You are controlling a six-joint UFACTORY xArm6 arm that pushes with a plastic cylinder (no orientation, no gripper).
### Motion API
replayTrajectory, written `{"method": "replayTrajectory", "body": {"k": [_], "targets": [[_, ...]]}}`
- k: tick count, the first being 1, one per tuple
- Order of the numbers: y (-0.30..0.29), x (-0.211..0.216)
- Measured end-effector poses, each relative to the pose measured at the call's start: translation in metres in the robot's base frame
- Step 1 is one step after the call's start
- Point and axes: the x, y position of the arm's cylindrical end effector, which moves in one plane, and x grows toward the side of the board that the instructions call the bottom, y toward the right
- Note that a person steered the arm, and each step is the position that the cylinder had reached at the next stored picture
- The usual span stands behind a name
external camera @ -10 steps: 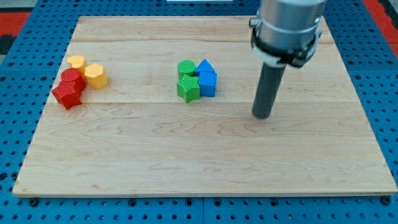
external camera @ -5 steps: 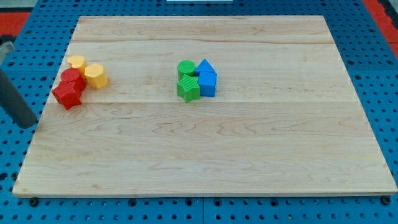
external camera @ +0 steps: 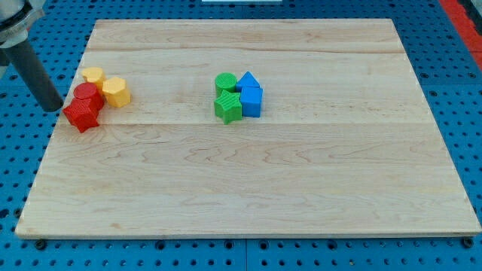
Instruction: Separate the red blocks from the yellow blocks
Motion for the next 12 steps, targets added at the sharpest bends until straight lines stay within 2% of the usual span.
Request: {"method": "replayTrajectory", "body": {"k": [2, 4, 6, 7, 8, 9, 11, 12], "targets": [[0.02, -0.005], [0.027, -0.036], [0.145, 0.007], [0.18, 0.034], [0.146, 0.039], [0.146, 0.007], [-0.006, -0.019], [0.005, -0.006]]}}
